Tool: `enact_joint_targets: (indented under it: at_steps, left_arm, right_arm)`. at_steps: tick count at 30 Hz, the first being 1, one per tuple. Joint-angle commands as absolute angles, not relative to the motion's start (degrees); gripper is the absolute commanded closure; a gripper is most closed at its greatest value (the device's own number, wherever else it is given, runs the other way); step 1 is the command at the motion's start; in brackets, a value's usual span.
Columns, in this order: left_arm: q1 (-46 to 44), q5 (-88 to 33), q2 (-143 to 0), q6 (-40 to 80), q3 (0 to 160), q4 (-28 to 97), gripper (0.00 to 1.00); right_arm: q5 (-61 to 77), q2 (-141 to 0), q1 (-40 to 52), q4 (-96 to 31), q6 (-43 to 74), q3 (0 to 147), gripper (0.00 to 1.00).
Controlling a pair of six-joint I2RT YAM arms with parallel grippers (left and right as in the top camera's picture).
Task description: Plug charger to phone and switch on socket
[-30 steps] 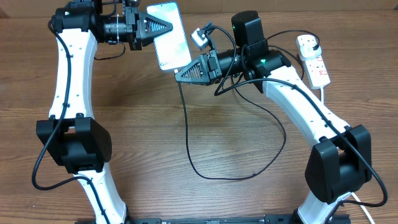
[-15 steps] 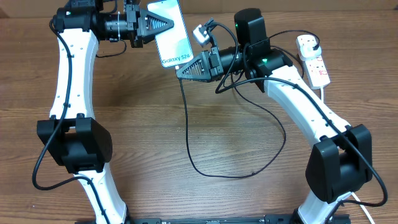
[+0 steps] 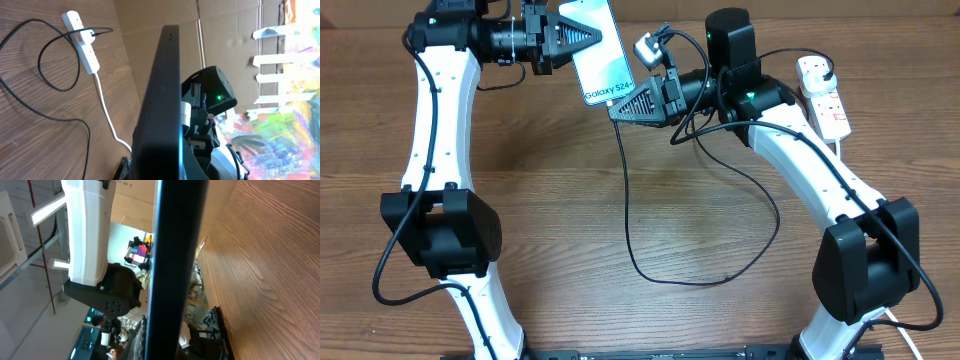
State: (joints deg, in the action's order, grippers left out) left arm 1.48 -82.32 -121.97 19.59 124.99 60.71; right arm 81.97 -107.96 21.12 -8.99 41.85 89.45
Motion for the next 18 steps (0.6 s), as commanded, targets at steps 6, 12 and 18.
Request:
enact_joint_targets:
  at_steps: [6,12,18]
  left_arm:
    - [1.2,-81.9,-121.6,18.5,125.8,59.7,0.96]
    - [1.2,-82.0,-121.6,19.2,125.8,59.6,0.96]
    - [1.2,-82.1,-121.6,23.7,125.8,56.6,0.96]
  right_arm:
    - [81.5,-107.5,18.5,-7.8,41.1,90.3,0.96]
    - [81.1,-107.5,18.5,-7.8,40.6,90.3,0.96]
    - [81.1,-107.5,19.4,-8.2,40.2,90.2,0.96]
